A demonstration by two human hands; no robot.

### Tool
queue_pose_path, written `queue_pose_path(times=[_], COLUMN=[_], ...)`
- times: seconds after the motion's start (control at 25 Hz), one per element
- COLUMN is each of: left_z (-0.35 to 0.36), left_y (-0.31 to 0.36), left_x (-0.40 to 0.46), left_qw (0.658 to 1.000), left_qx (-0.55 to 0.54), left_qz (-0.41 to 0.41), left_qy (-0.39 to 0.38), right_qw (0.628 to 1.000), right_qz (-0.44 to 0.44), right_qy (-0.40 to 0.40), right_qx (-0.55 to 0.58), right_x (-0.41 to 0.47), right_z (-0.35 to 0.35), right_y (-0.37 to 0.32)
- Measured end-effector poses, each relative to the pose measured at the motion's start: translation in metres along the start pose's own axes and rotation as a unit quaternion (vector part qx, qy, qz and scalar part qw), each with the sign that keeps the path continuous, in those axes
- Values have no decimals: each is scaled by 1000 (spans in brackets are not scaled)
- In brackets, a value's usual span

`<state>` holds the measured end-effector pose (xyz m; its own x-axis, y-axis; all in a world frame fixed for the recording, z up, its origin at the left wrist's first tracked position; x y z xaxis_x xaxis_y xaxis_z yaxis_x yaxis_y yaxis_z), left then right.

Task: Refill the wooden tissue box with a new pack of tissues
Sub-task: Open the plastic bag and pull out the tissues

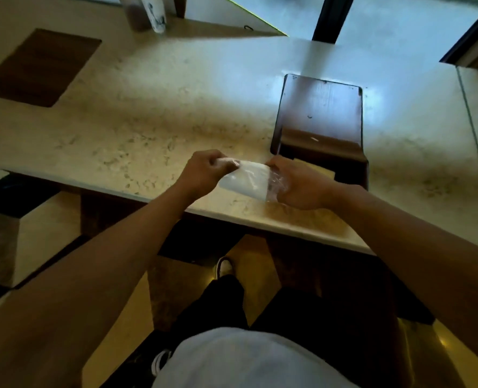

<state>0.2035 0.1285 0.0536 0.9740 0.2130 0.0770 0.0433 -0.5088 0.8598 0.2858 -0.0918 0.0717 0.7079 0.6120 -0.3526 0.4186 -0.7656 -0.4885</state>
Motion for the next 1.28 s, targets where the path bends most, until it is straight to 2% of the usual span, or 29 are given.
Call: queue_pose_path(times=[0.16, 0.32, 0.48, 0.72, 0.84, 0.96, 1.08, 1.16, 1.28], left_z=[7, 22, 30, 36, 31, 26, 30, 33, 37], left_y=[-42, -71, -82, -79, -80, -69, -45, -24, 0], left_x=[28, 49, 66, 71, 66, 61, 63, 69, 82], left_qw=[986, 958, 948, 956, 953, 950, 965, 970, 972], left_qx=[-119, -196, -190, -119, -79, -86, -148, -190, -208], left_qz=[-118, -206, -247, -263, -277, -272, -193, -134, -96], left_qy=[23, 36, 58, 50, 89, 125, 98, 71, 51], right_qw=[991, 944, 850, 781, 805, 869, 937, 955, 963], right_qz=[70, 115, 139, 202, 209, 193, 156, 135, 107], right_qy=[31, 53, 64, 53, 58, 68, 103, 128, 129], right_qx=[114, 304, 504, 588, 553, 451, 296, 232, 212], right_x=[32, 48, 63, 79, 85, 90, 92, 91, 88], right_z=[-4, -8, -7, -5, -8, -17, -26, -31, -36], right_y=[1, 3, 7, 3, -4, -11, -15, -17, -19])
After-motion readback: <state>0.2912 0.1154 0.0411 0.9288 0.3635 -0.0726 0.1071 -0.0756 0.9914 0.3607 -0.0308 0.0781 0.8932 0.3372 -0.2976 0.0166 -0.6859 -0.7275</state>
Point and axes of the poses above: each hand's wrist, its own x-axis towards the middle knuckle, its own z-axis out of the palm, y = z × x, the point moved 2 cm from there along x, towards the middle knuckle, and after that the axes turned 12 degrees about z, right-handed, at the moved point
